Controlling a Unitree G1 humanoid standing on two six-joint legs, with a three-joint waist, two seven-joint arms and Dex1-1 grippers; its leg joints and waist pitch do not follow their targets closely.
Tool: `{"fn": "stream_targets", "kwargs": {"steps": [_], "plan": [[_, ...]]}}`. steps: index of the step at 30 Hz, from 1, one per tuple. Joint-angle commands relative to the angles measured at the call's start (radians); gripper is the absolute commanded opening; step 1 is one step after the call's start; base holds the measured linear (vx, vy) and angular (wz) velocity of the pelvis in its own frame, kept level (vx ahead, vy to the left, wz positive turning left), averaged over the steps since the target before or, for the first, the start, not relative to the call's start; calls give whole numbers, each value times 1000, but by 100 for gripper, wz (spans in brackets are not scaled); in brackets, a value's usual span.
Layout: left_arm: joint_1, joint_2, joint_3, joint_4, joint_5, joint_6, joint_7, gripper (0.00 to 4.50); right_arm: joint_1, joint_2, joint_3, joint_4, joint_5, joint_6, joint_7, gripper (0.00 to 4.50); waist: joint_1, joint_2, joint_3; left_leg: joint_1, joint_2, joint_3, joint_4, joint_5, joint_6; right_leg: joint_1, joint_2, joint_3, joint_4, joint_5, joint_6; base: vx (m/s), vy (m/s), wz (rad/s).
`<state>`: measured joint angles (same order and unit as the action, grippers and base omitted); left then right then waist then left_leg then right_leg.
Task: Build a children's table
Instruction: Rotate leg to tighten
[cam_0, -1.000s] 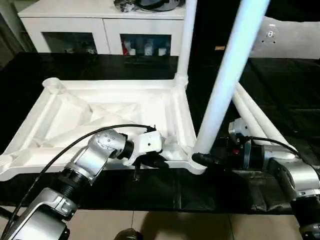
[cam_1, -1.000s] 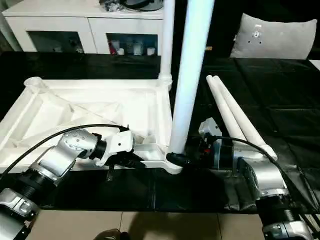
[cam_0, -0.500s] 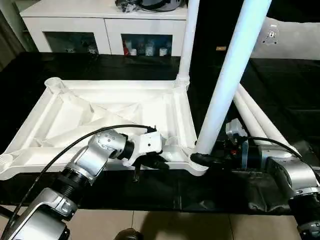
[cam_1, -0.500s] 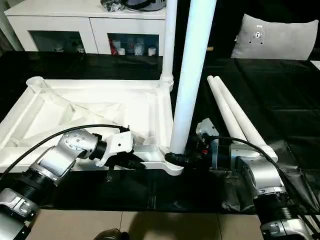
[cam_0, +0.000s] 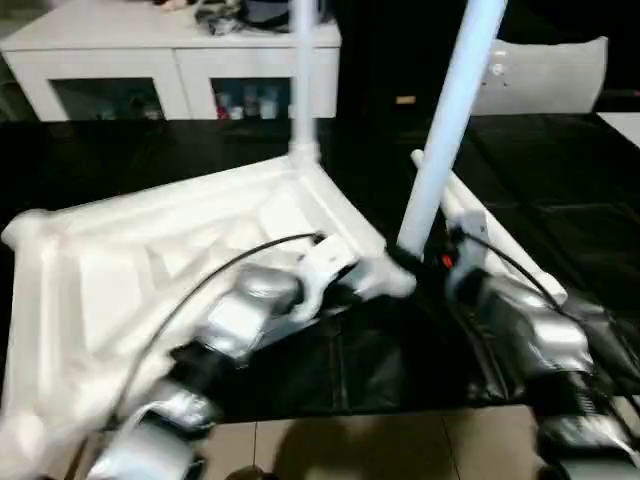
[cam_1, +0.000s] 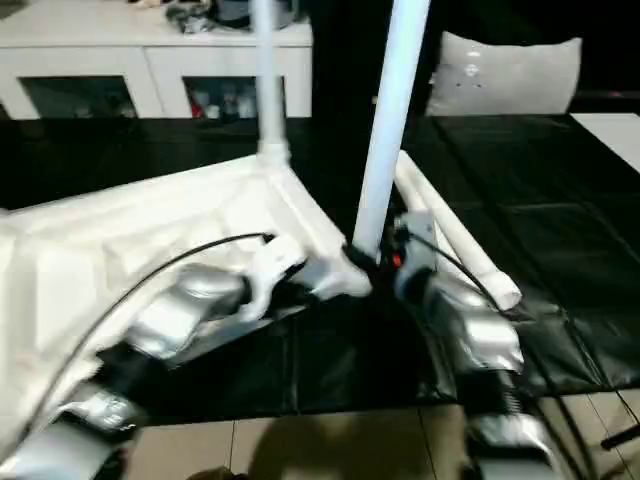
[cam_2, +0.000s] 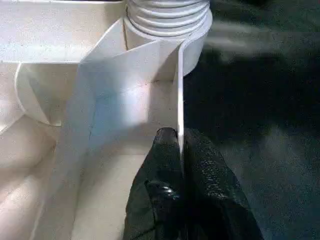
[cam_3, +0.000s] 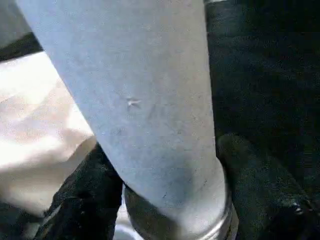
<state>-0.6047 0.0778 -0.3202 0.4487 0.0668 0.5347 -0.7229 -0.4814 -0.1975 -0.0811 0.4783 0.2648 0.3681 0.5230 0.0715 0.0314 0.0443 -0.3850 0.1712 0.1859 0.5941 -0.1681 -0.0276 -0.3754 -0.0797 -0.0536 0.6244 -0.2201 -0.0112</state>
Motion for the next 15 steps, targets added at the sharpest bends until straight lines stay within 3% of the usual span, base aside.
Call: {"fn": "stream_targets", "kwargs": {"steps": [1,3,5,9,15], "plan": [[-33,-54,23,2,-14,-12,75,0,1,50,18,84,-7,7,-83,261,4,-13,-51,21,54,-33,-80,-292,-25,22,-82,42,-106,-319,-169,0,0,0],[-35,-99,19,1,1,-21,109,0,-9,76,3,113,-16,-46,-105,261,5,-12,-54,16,54,-30,-77,-257,-2,24,-80,42,-104,-272,-169,0,0,0],[-32,-100,6,-6,9,-30,103,0,-7,85,-6,106,-14,-51,-110,314,6,-13,-56,15,56,-30,-78,-233,15,27,-77,41,-101,-224,-174,0,0,0],[-24,-82,-15,-15,20,-22,100,0,6,96,-14,68,-2,-62,-87,346,9,-9,-62,14,58,-28,-76,-170,48,31,-74,38,-89,-88,-205,0,0,0],[-28,-37,-21,17,49,-69,94,0,45,66,-10,18,3,-110,-33,398,14,-13,-57,15,58,-25,-78,-194,52,33,-78,39,-97,-138,-197,0,0,0]]}}
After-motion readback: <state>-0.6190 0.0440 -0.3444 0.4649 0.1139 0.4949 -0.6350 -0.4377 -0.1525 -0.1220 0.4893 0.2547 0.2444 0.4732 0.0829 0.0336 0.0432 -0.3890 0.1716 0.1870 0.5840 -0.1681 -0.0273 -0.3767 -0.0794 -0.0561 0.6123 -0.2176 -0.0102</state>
